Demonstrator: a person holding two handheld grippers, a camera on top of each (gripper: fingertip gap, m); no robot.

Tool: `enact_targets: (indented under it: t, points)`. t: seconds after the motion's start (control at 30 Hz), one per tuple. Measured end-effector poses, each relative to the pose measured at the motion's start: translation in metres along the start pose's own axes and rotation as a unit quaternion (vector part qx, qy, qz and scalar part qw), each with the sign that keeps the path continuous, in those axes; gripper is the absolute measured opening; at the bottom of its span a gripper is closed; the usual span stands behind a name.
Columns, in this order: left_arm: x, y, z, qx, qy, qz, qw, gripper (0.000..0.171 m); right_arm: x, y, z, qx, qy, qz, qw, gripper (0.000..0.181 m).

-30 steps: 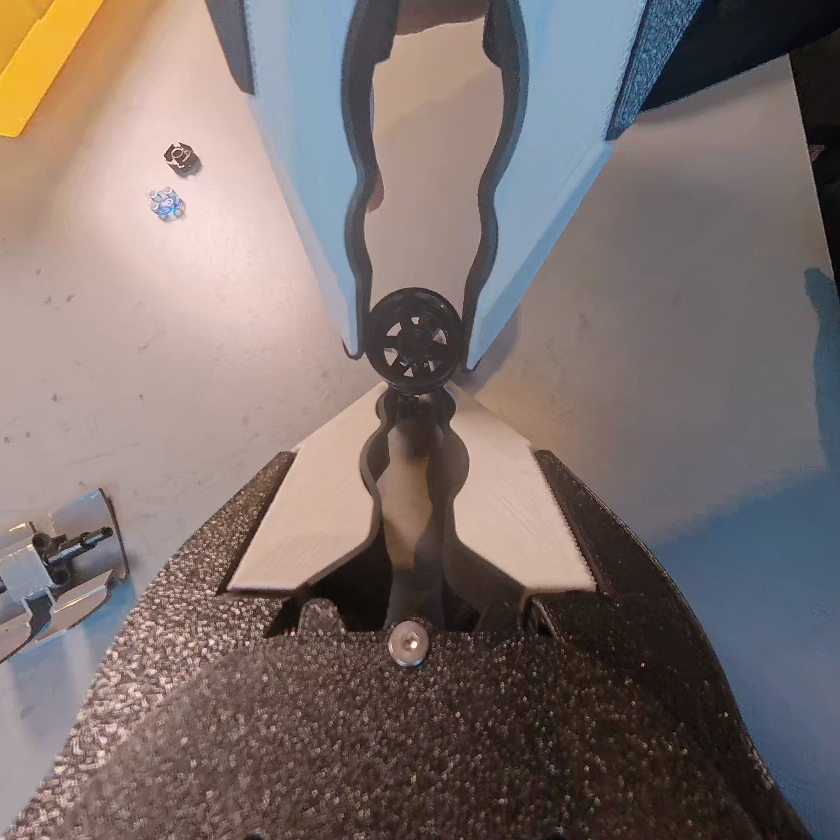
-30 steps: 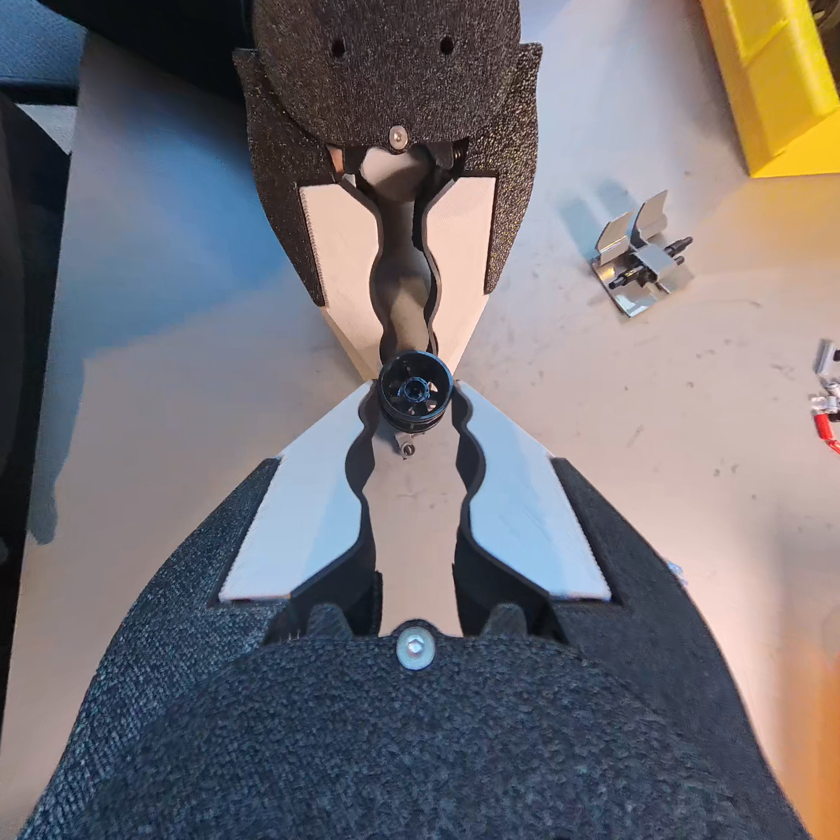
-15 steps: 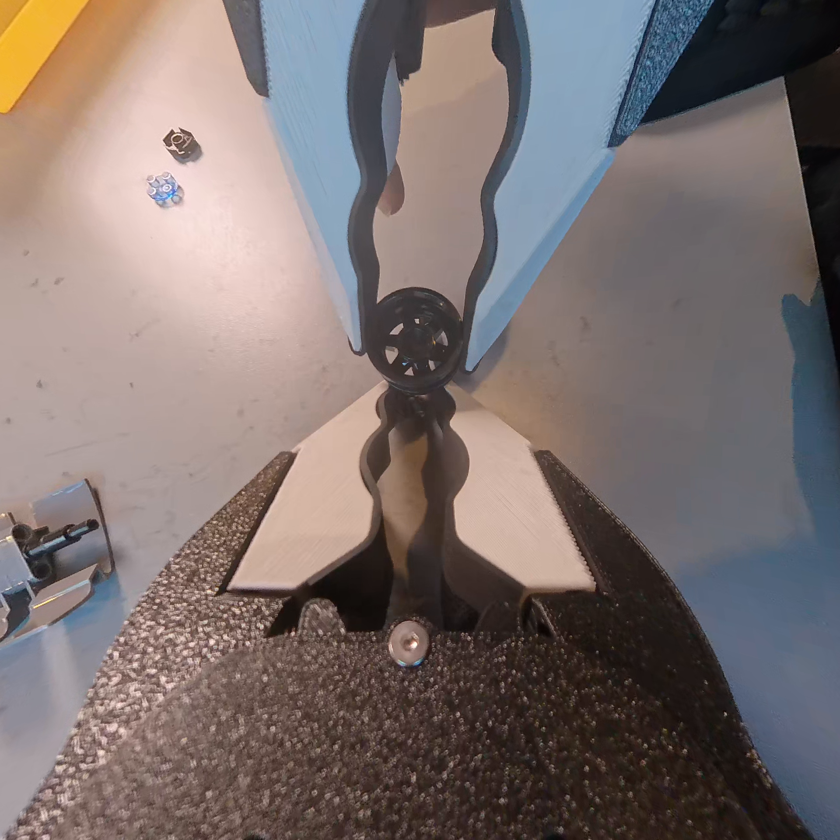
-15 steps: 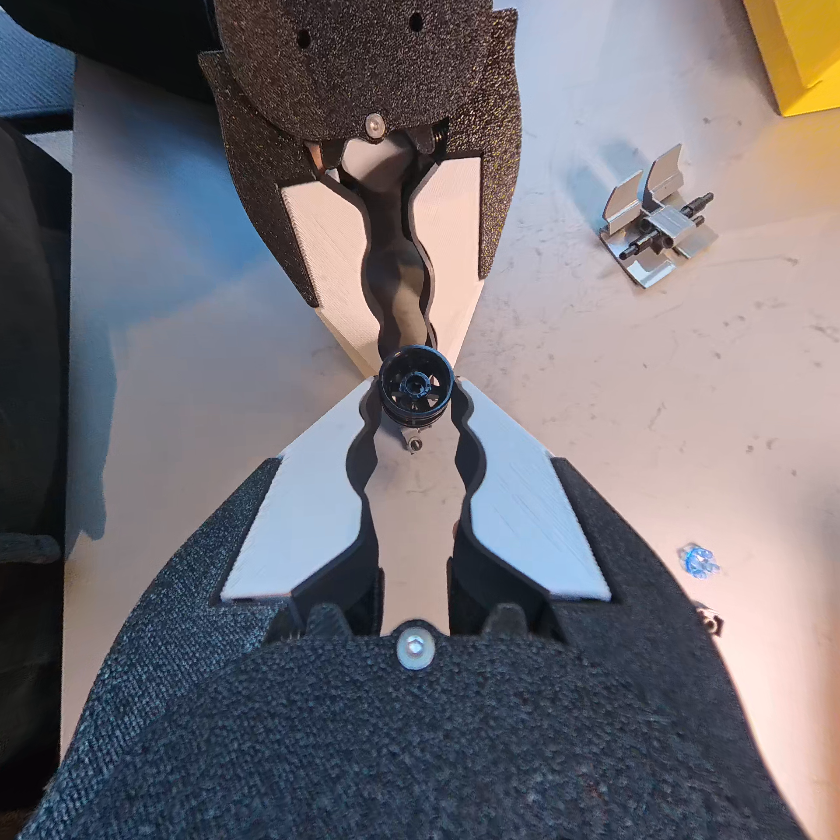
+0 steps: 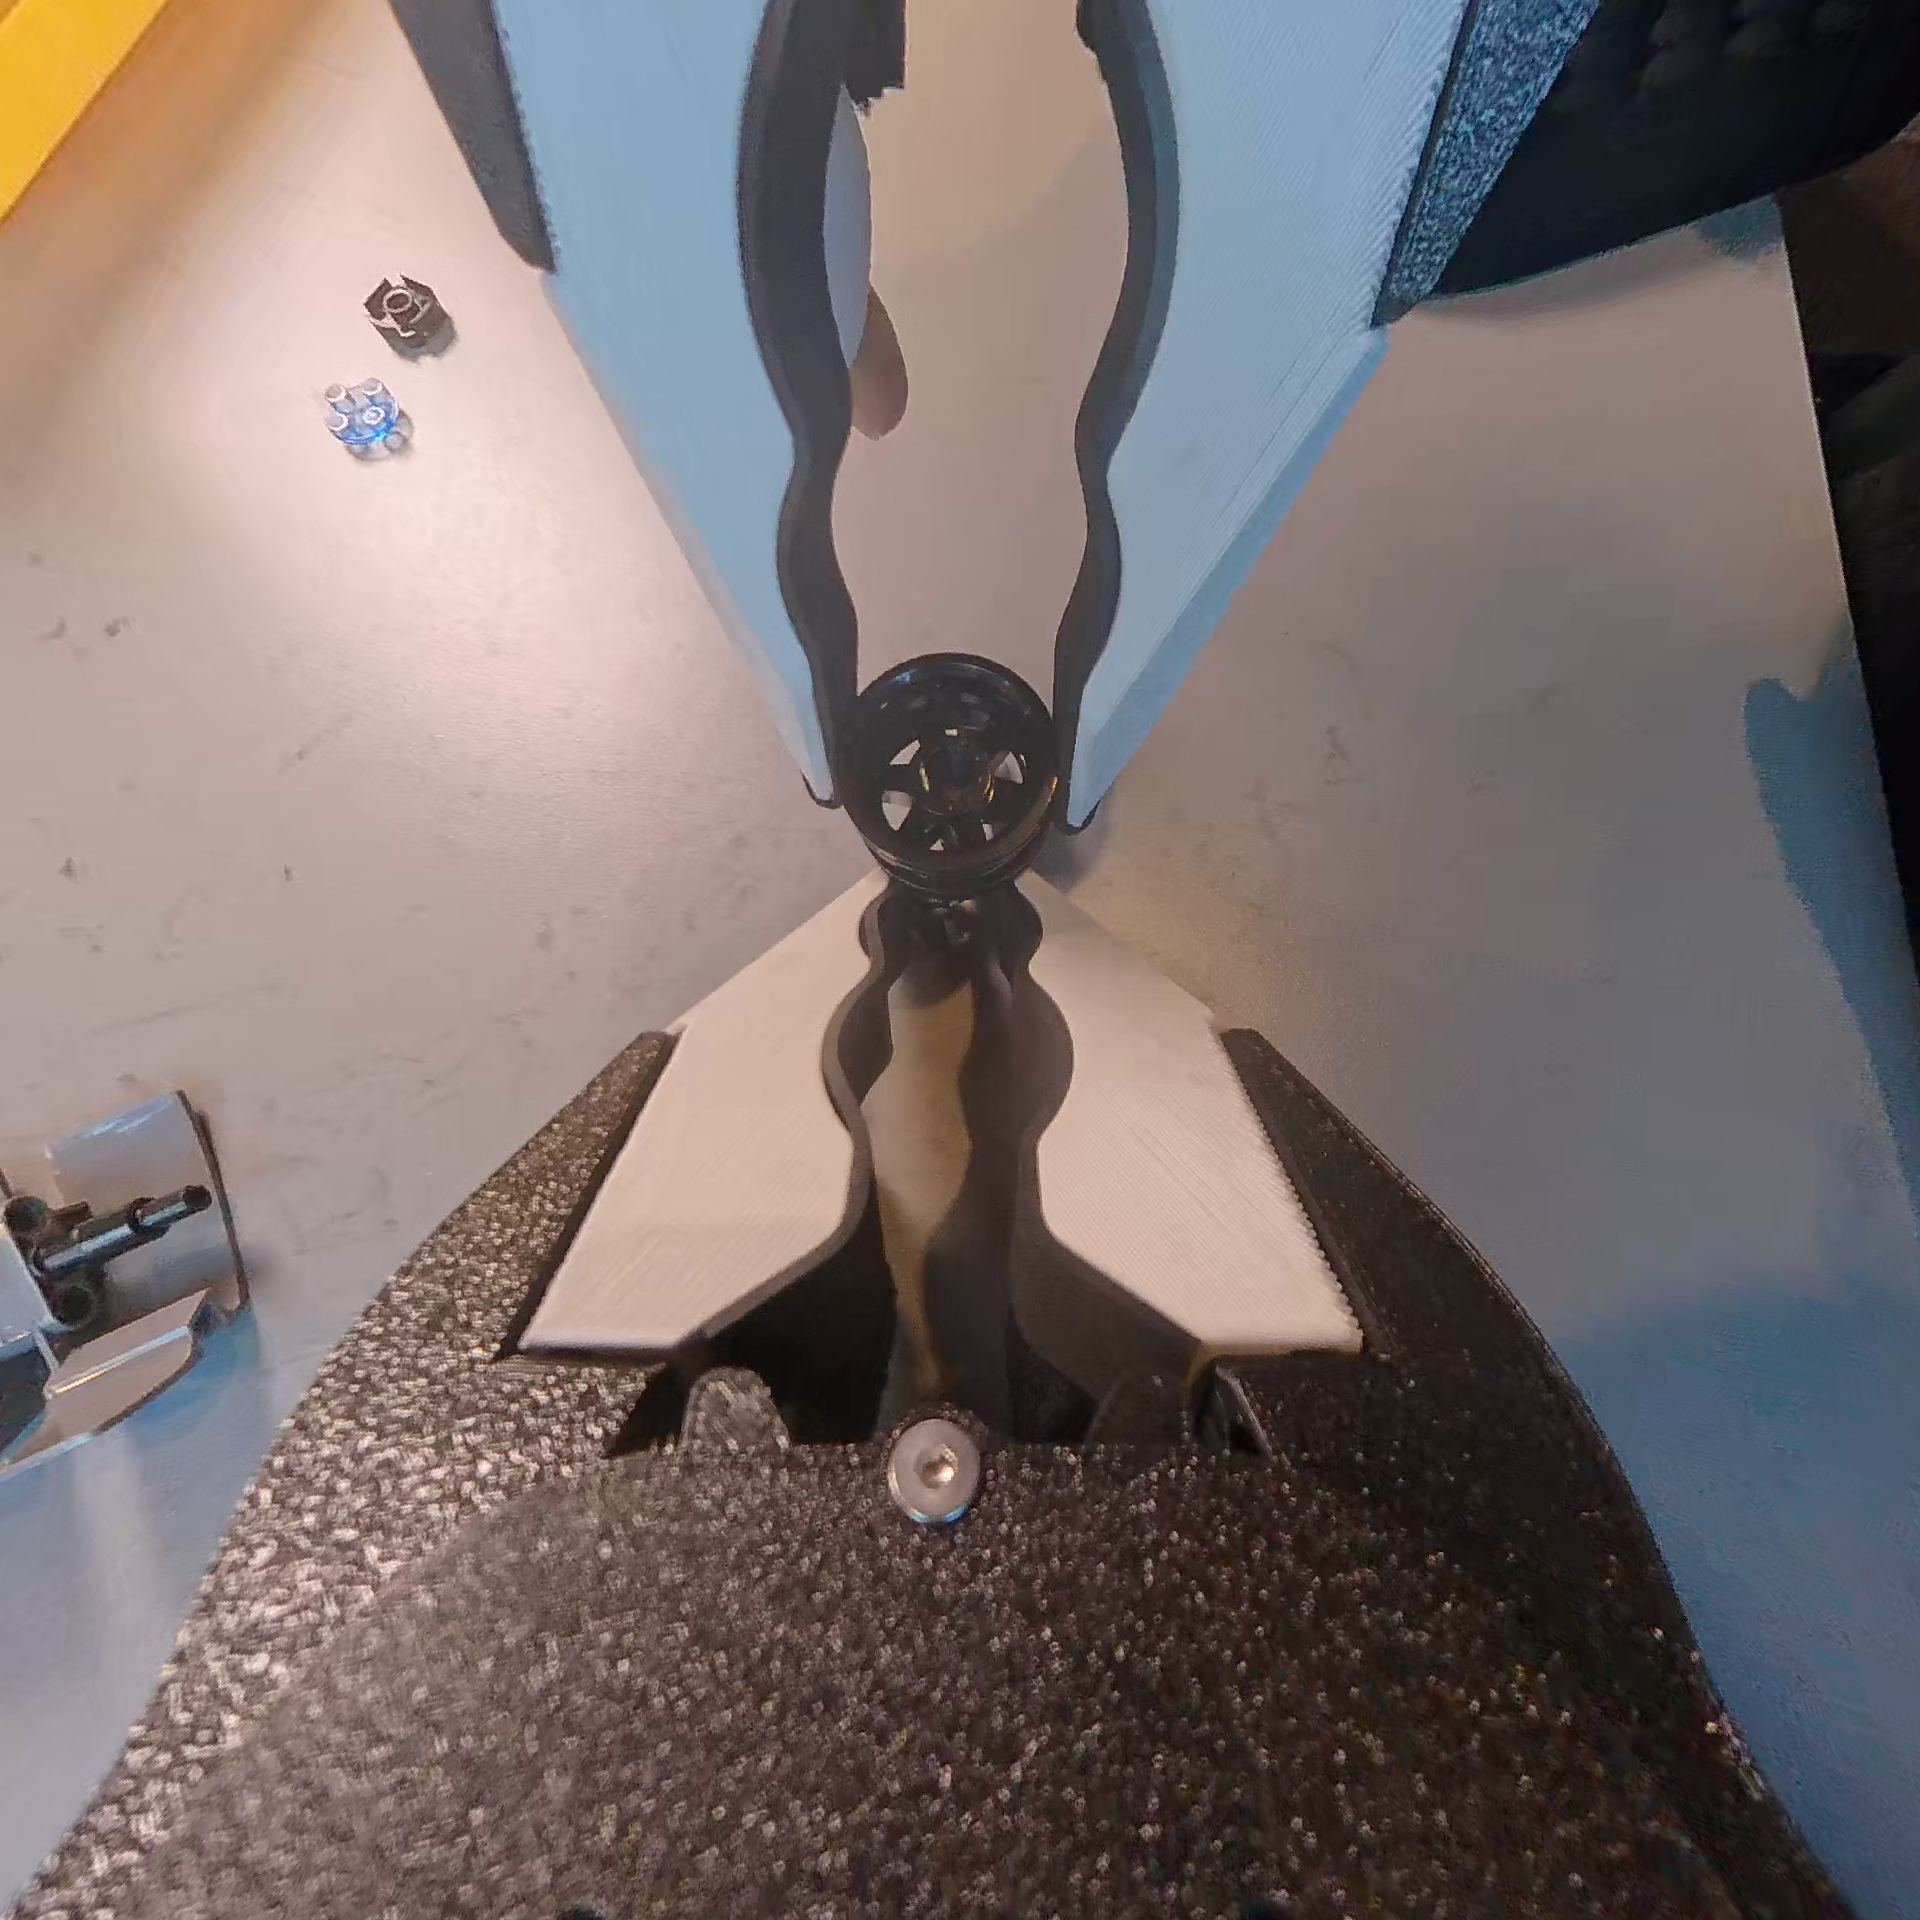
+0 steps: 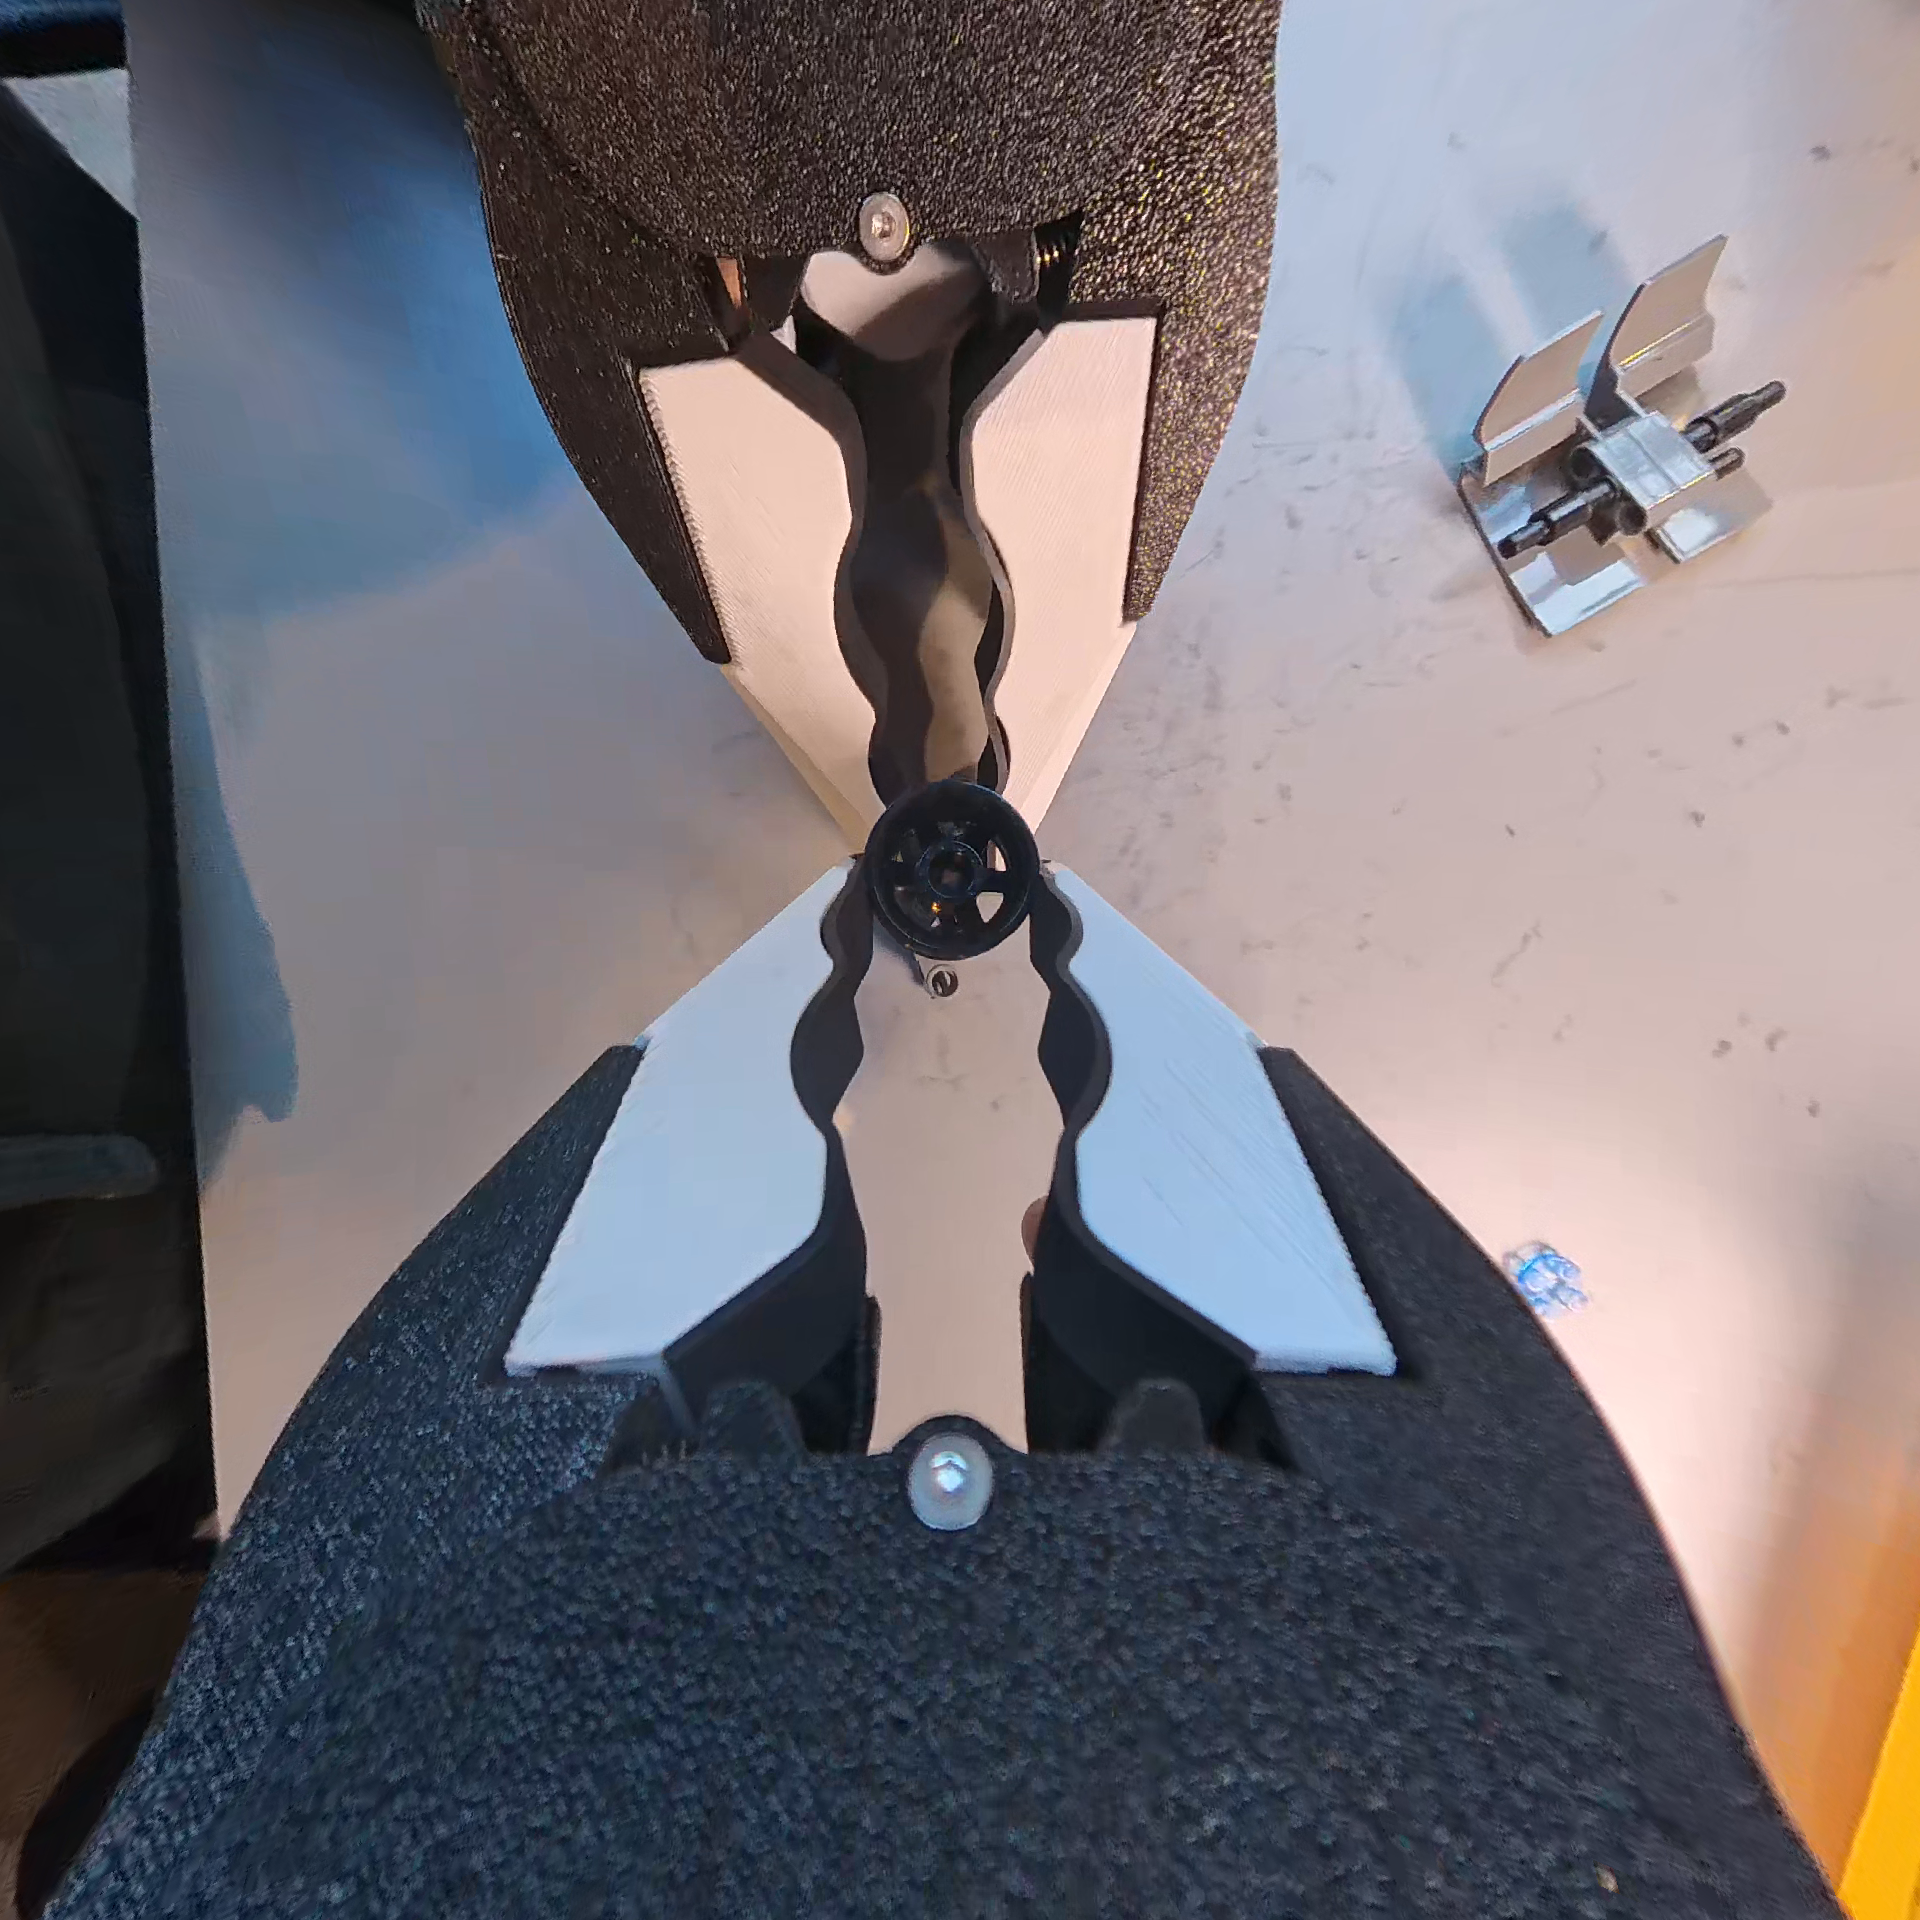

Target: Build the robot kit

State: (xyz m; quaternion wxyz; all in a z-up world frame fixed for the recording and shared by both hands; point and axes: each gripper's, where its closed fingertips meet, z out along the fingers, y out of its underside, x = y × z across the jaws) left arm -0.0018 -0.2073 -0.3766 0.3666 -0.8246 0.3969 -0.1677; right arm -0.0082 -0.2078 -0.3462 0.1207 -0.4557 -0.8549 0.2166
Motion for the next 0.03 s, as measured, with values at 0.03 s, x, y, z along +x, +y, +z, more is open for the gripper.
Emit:
enact_targets:
  t: [0.03]
  points:
    - [0.0000,0.0001,0.0000,0.000,0.000,-0.001,1.000,0.015,0.0000,0.0002,0.0001,-0.006,-0.004,-0.001,1.000,0.031]
